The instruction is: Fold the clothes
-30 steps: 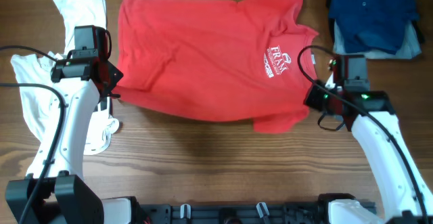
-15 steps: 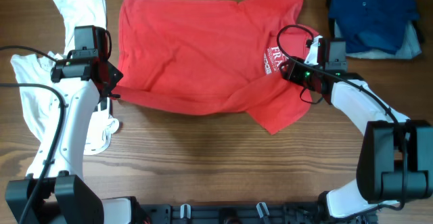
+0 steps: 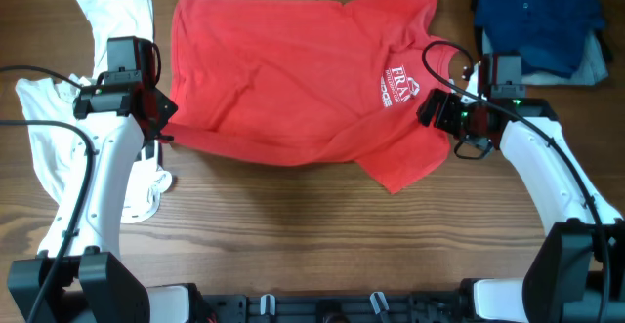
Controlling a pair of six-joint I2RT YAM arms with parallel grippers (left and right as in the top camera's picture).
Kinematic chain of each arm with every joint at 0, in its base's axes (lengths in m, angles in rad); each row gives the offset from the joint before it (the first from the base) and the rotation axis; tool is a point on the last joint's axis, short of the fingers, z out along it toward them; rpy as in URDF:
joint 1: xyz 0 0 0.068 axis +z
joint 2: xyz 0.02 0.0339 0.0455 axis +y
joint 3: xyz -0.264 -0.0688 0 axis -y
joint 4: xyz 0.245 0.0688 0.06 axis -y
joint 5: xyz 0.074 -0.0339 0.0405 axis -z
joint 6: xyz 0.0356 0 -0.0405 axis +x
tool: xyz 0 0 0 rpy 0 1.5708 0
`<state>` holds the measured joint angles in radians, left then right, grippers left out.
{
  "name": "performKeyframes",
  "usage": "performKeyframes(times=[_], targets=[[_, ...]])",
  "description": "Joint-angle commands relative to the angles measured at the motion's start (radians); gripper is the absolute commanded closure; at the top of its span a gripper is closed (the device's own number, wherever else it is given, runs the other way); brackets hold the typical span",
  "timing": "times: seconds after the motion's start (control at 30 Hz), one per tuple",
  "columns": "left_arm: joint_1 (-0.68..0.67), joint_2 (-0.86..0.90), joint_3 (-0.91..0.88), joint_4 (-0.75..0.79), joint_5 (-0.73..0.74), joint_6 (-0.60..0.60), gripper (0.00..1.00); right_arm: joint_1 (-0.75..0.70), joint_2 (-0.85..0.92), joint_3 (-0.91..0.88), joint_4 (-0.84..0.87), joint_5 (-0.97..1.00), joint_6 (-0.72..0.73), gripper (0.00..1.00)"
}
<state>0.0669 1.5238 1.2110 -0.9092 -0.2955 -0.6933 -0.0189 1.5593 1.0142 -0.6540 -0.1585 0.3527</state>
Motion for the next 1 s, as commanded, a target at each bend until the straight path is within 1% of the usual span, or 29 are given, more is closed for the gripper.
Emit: performKeyframes(times=[0.0,0.1,0.23,0.4,0.47,0.53,0.6,0.67,0.73,0.77,0.8,0.9,0.97], targets=[[0.003,-0.003,0.006,0.007,-0.024,0.009,0.96,0.000,0.006,-0.048,-0.009,0.097,-0.013,0.05],[0.003,-0.003,0.006,0.008,-0.029,0.009,0.96,0.000,0.011,-0.108,0.052,0.145,-0.014,0.07],[0.003,-0.003,0.003,0.016,-0.040,0.009,0.96,0.000,0.016,-0.178,0.159,0.146,-0.018,0.10],[0.003,-0.003,0.003,0.015,-0.039,0.009,0.96,0.000,0.036,-0.247,0.256,0.132,-0.011,0.19],[0.003,-0.003,0.003,0.016,-0.039,0.009,0.96,0.000,0.045,-0.265,0.277,0.116,-0.010,0.25],[0.003,-0.003,0.003,0.016,-0.039,0.009,0.96,0.000,0.056,-0.284,0.293,0.076,-0.008,0.37],[0.003,-0.003,0.003,0.015,-0.039,0.009,0.96,0.000,0.068,-0.291,0.299,0.056,0.007,0.45],[0.003,-0.003,0.003,0.015,-0.039,0.009,0.96,0.000,0.077,-0.293,0.304,0.057,0.025,0.58],[0.003,-0.003,0.003,0.015,-0.039,0.009,0.96,0.000,0.078,-0.293,0.307,0.058,0.031,0.72],[0.003,-0.003,0.003,0.015,-0.039,0.009,0.96,0.000,0.078,-0.293,0.307,0.060,0.041,0.87],[0.003,-0.003,0.003,0.015,-0.039,0.009,0.96,0.000,0.078,-0.293,0.306,0.062,0.049,0.96],[0.003,-0.003,0.003,0.015,-0.040,0.010,0.96,-0.002,0.072,-0.291,0.290,0.061,0.098,0.96],[0.003,-0.005,0.003,0.015,-0.039,0.031,0.96,-0.006,0.047,-0.279,0.248,0.061,0.102,0.96]])
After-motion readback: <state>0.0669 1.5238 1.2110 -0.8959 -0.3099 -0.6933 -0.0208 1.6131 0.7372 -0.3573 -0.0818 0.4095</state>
